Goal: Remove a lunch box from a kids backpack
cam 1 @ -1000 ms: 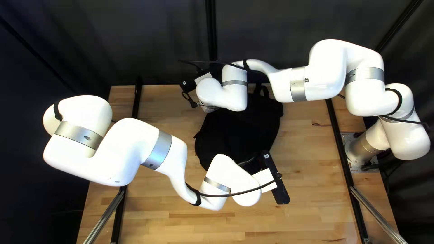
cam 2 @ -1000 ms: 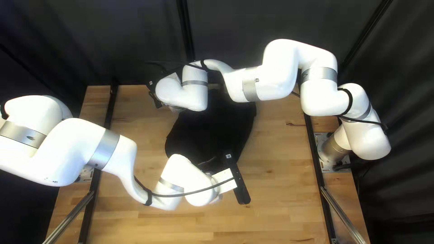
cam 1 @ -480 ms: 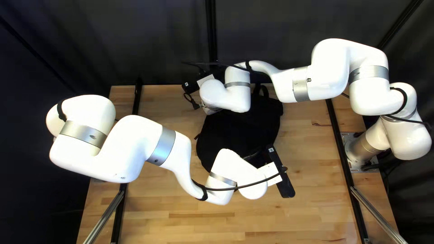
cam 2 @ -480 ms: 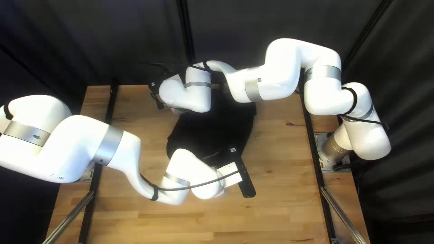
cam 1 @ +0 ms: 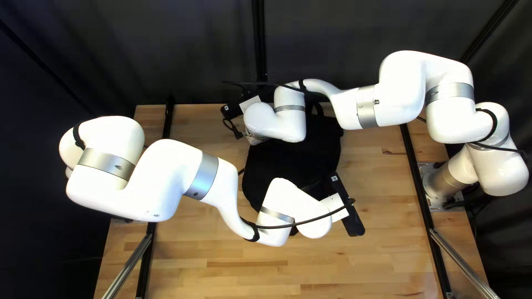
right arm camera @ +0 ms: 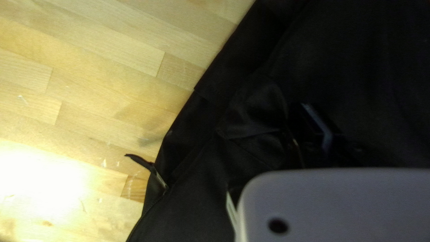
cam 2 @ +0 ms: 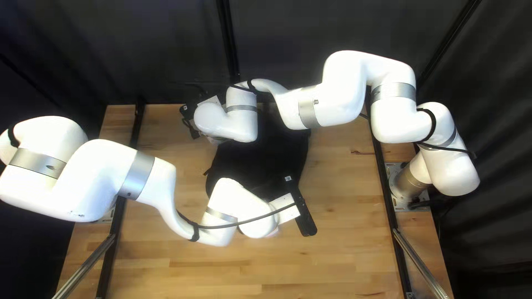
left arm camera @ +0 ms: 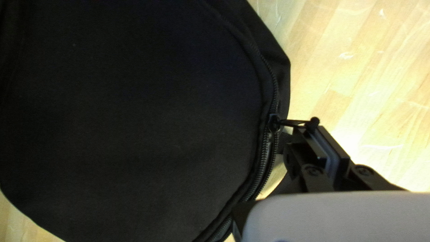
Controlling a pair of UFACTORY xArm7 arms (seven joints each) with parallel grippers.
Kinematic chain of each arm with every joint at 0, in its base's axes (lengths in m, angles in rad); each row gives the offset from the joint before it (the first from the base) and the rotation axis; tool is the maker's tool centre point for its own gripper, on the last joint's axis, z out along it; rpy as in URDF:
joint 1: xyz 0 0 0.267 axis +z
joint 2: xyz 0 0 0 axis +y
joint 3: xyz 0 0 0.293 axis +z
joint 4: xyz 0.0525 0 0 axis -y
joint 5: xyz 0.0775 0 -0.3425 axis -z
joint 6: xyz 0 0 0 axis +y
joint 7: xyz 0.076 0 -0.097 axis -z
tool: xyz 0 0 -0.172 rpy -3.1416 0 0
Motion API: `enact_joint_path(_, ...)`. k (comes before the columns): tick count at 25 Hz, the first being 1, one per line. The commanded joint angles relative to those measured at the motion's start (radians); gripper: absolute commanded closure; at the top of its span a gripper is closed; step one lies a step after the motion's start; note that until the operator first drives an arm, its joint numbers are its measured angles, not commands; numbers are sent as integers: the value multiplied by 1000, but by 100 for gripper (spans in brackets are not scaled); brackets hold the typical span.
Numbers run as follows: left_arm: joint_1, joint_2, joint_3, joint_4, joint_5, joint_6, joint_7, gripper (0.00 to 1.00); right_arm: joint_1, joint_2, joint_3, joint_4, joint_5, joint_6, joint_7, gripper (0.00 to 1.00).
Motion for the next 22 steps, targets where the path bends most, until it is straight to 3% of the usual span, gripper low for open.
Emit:
enact_joint_path(1, -3, 9, -5, 10, -4, 3, 0, 100, -5, 10, 1, 14, 5, 2, -3, 100)
enact_joint_path(2, -5, 9, -7, 10, -5, 4, -1, 100, -8, 13, 2, 20, 7, 3, -5, 100)
enact_joint_path(3, -7, 9, -9, 14, -6, 9, 1, 61, -8, 14, 2, 22, 7, 4, -6, 100)
enact_joint_path(4, -7, 8, -10, 16, -6, 12, 2, 0, -9, 14, 2, 23, 8, 4, -6, 100)
enact_joint_path(7, -22, -4, -18, 39, 3, 52, 22, 0, -12, 11, 3, 20, 9, -1, -9, 100)
enact_joint_path(8, -26, -10, -20, 41, 7, 61, 30, 0, -13, 8, 3, 15, 11, -6, -10, 35)
enact_joint_path(9, -29, -16, -22, 41, 10, 70, 35, 0, -15, 8, 6, 17, 14, -7, -16, 0)
enact_joint_path(16, -61, -110, -51, -39, 34, 115, 103, 0, 3, -63, -2, -59, -2, -15, -1, 0)
enact_joint_path(22, -90, -245, -75, -209, 59, 119, 139, 0, 36, -174, -25, -146, -52, 32, 28, 0)
